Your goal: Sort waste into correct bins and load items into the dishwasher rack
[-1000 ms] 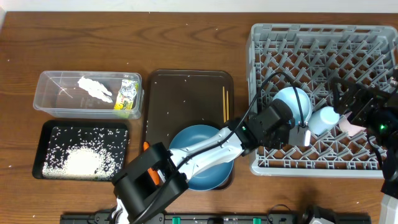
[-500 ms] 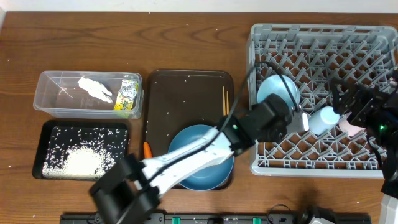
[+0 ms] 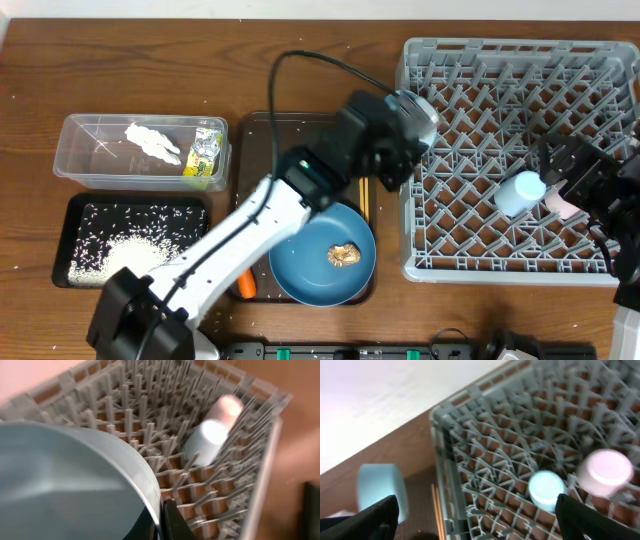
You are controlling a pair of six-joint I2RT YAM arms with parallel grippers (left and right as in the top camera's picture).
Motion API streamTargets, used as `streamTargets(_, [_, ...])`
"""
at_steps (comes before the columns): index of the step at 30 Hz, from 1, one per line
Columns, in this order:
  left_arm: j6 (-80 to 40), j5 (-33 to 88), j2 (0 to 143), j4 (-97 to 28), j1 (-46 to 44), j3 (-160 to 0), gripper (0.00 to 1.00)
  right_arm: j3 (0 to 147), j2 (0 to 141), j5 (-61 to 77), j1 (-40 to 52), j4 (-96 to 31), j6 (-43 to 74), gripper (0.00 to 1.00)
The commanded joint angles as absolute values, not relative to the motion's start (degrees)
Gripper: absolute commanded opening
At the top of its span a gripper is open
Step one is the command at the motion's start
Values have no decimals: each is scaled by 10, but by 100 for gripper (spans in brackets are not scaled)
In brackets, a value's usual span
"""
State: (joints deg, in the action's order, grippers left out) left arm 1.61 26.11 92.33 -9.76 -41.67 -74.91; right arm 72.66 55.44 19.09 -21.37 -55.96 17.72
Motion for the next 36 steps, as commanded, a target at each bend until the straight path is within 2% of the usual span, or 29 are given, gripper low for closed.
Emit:
streamTargets(1, [-108, 396, 915, -78, -398, -749, 6, 734, 555, 130, -221, -565, 212, 93])
streamTargets(6, [-227, 472, 917, -1, -397, -749, 6, 734, 555, 117, -221, -563, 227, 94])
streamTargets(9, [-347, 472, 924, 54, -397, -745, 6, 734, 562, 97, -222, -564, 227, 94])
streamTargets(19, [-566, 480, 974, 255, -403, -709, 6, 734, 589, 96, -255, -566, 229, 94])
streamTargets(24, [-708, 466, 1030, 428, -406, -680, 6, 734, 589, 97, -272, -575, 229, 94])
streamTargets(28, [-780, 458, 1074, 521, -413, -670, 6, 734, 589, 96, -278, -584, 226, 94])
streamTargets(36, [-824, 403, 1104, 538, -428, -645, 6, 734, 589, 96, -279, -589, 226, 94])
